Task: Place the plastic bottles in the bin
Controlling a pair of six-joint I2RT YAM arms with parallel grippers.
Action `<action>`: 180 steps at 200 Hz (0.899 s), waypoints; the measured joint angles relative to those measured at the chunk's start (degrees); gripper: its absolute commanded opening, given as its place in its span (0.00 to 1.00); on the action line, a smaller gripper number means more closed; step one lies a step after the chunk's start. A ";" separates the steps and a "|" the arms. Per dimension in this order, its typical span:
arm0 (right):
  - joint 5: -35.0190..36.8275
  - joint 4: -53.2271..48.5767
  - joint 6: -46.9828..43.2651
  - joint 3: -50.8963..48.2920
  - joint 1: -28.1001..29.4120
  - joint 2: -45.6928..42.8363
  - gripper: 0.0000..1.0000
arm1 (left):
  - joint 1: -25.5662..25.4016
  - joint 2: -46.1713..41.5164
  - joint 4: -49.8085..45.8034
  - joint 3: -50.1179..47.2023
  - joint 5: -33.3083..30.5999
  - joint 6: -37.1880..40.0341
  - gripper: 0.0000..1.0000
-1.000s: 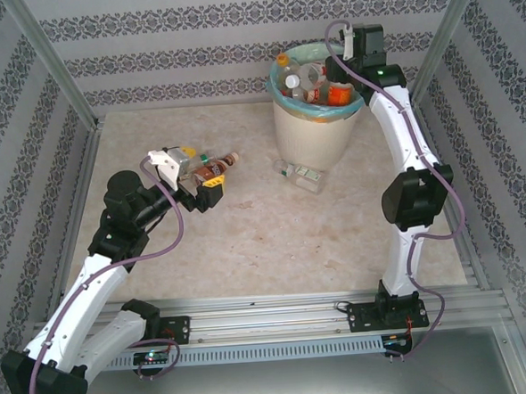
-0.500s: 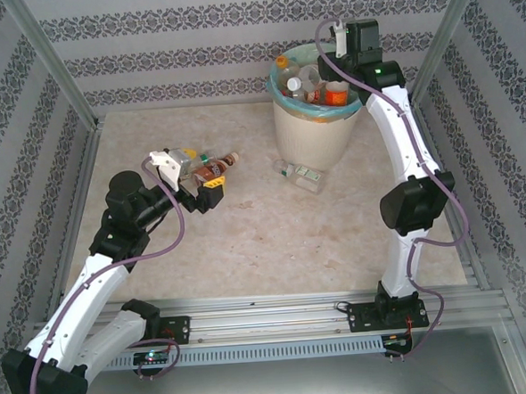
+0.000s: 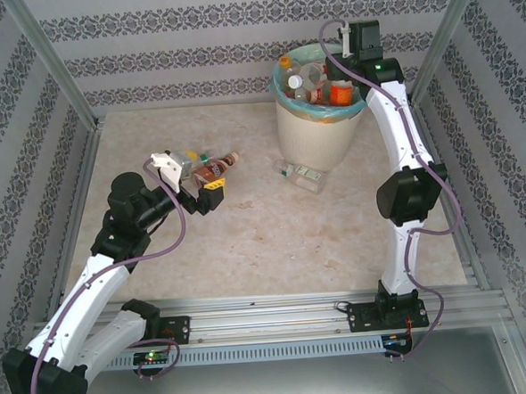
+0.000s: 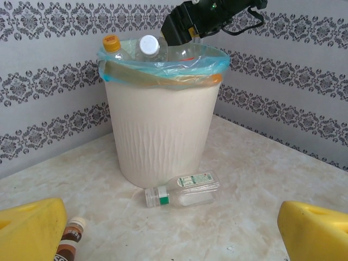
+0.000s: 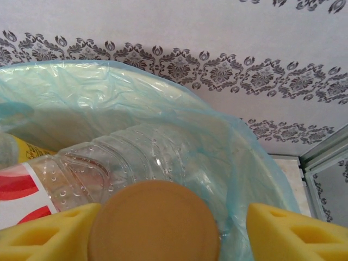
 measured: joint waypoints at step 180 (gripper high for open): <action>-4.74 3.63 0.92 3.34 -1.68 1.49 0.18 | 0.00 0.79 -0.02 -0.98 -1.07 -0.02 1.00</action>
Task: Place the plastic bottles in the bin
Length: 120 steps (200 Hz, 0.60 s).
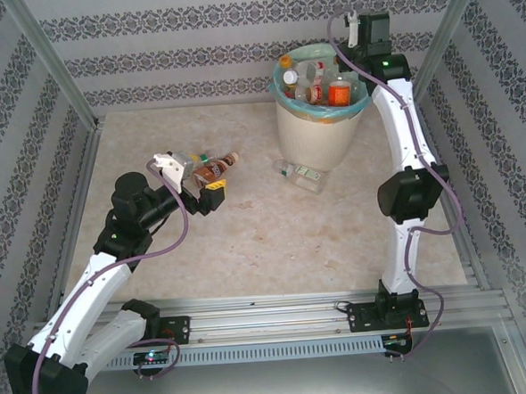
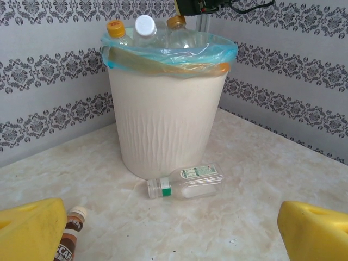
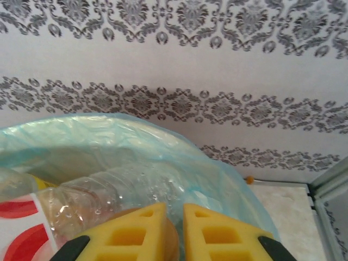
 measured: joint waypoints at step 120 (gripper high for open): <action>-0.50 -5.20 1.97 3.39 -0.07 -1.64 0.59 | 0.13 9.88 -10.49 9.53 -11.67 -0.26 1.00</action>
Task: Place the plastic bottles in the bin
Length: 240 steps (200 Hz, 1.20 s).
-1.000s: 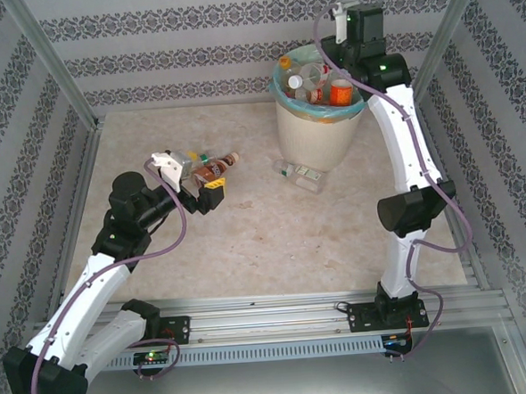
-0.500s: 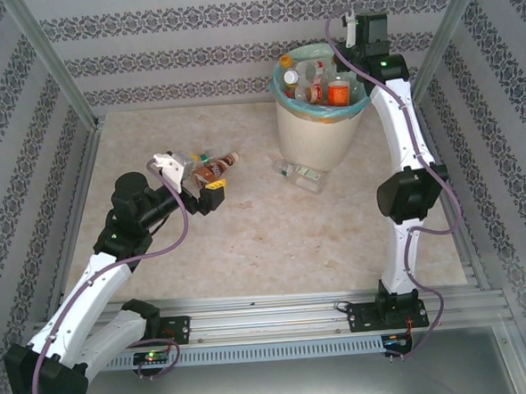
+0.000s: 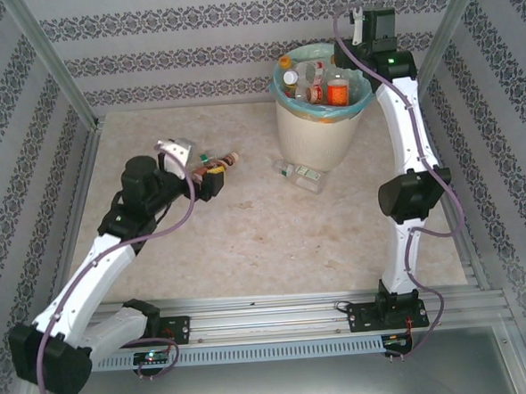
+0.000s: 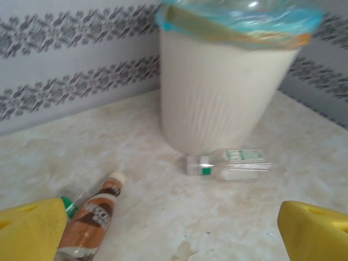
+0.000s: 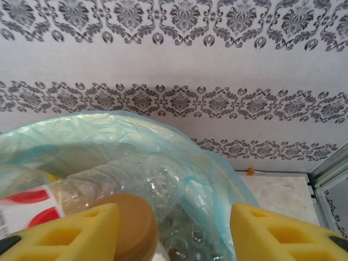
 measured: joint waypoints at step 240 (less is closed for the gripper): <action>1.09 20.74 2.38 -63.21 14.60 -56.83 0.63 | 8.59 52.63 -30.21 34.60 0.33 4.70 0.64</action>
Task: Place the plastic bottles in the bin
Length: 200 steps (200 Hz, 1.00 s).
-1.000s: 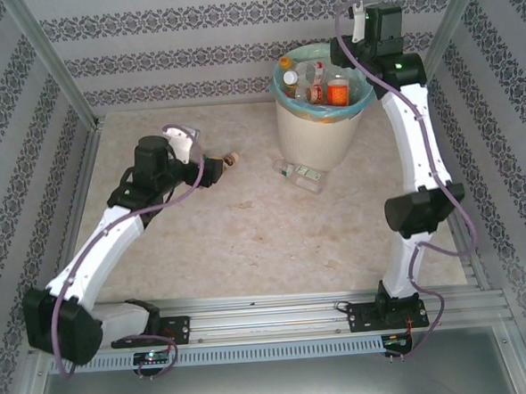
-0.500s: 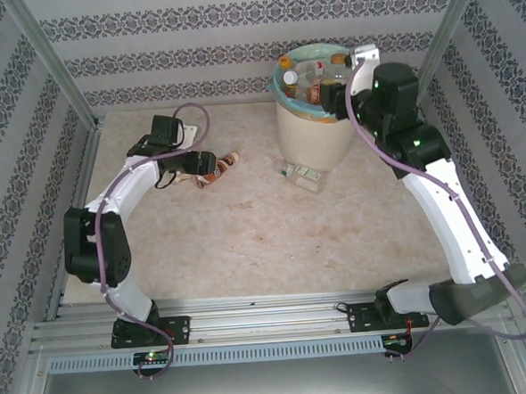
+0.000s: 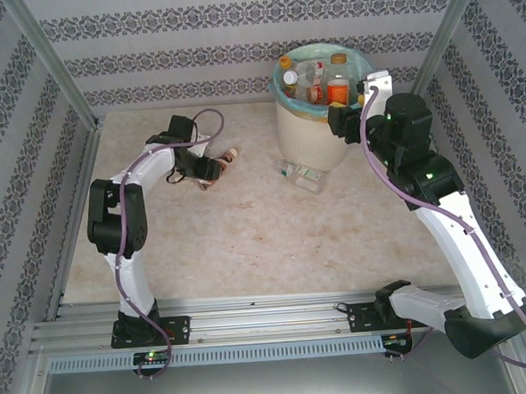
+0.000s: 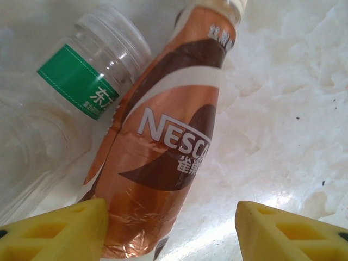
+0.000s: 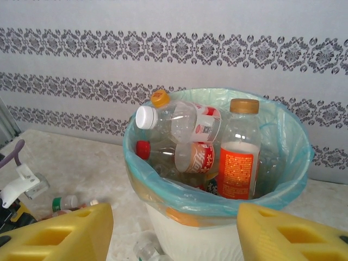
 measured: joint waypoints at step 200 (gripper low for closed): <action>-0.17 -0.13 0.44 -0.90 0.02 1.25 0.62 | -4.85 8.83 1.31 4.28 -7.30 -1.86 0.59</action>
